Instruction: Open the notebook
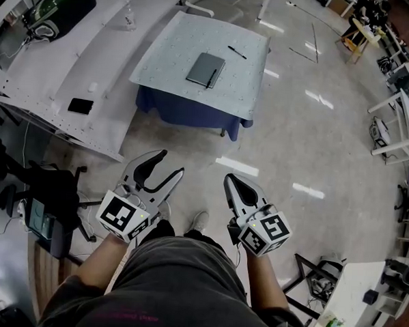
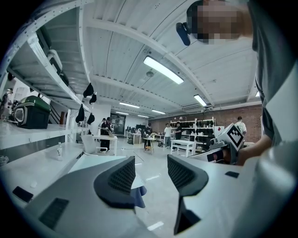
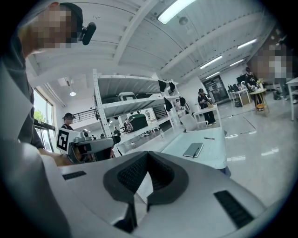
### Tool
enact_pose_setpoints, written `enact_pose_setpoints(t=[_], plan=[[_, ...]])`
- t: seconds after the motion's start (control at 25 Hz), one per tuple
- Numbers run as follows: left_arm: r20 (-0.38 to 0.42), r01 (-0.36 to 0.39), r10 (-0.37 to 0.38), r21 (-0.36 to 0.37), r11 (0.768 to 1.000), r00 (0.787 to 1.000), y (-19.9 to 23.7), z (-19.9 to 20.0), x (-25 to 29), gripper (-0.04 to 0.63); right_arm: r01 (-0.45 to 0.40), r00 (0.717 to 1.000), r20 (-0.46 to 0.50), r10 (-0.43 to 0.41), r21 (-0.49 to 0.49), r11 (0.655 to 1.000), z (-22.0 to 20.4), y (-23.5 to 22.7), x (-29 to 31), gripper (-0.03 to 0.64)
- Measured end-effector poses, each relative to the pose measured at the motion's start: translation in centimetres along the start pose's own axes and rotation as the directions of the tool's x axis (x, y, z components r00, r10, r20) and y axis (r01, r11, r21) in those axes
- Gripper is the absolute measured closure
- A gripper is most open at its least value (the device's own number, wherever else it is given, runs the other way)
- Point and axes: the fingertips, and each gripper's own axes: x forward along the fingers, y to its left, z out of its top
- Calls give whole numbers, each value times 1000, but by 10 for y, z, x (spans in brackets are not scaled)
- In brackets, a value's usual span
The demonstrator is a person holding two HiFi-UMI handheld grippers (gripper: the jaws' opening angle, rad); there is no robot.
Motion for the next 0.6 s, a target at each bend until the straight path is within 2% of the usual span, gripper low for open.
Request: enact_pose_setpoints(t=[0.6], plan=[[5,-45,45,6,999,999,-18,-1,16,365,-21,1000,5,21,-6,1000,3,-24,-20,614]])
